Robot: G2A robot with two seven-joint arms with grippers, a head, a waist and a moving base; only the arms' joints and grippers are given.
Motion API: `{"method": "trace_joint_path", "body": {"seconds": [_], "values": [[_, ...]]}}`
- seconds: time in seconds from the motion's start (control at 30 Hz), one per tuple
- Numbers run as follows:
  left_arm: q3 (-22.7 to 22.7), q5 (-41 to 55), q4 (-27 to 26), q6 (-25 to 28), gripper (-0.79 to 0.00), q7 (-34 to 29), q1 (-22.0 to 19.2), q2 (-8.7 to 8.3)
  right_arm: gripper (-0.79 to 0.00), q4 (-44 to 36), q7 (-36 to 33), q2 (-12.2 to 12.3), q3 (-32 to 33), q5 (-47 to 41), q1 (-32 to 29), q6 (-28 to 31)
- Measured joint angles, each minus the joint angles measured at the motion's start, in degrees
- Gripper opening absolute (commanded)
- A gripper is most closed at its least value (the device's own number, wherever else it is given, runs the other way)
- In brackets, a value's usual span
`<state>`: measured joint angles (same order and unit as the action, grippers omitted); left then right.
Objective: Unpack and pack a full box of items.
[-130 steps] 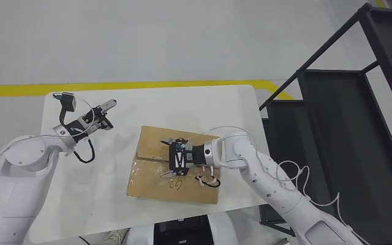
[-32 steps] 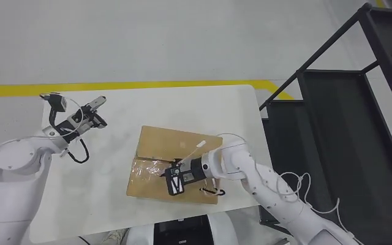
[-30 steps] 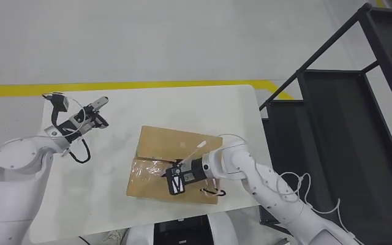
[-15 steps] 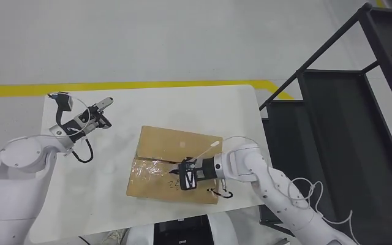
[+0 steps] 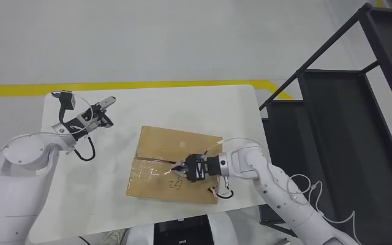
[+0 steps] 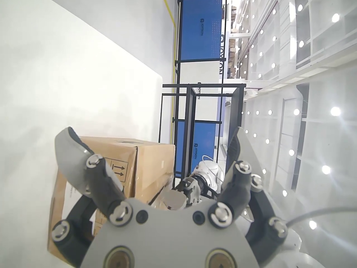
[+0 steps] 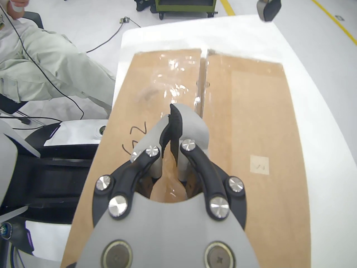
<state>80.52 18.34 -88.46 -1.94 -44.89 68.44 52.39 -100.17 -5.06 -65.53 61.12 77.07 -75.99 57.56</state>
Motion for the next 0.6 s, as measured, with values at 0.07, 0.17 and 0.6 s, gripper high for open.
{"method": "trace_joint_path", "body": {"seconds": [0.07, 0.17, 0.6], "values": [[0.0, 0.2, -0.2, 0.0, 0.000, -0.2, 0.1, 0.04, -0.785, -2.5, 2.5, 0.4, 0.9, 1.6, -1.5, 0.4], [-0.5, 0.1, -0.5, -0.1, 0.000, -1.2, 0.0, 0.11, -0.785, -4.7, 4.9, 1.0, 1.7, 3.7, -3.1, 0.4], [-0.3, -1.0, -1.2, 0.1, 0.000, -1.4, 0.6, 0.20, -0.785, 6.2, -2.5, -2.0, -10.0, -1.0, 7.2, -6.1]]}}
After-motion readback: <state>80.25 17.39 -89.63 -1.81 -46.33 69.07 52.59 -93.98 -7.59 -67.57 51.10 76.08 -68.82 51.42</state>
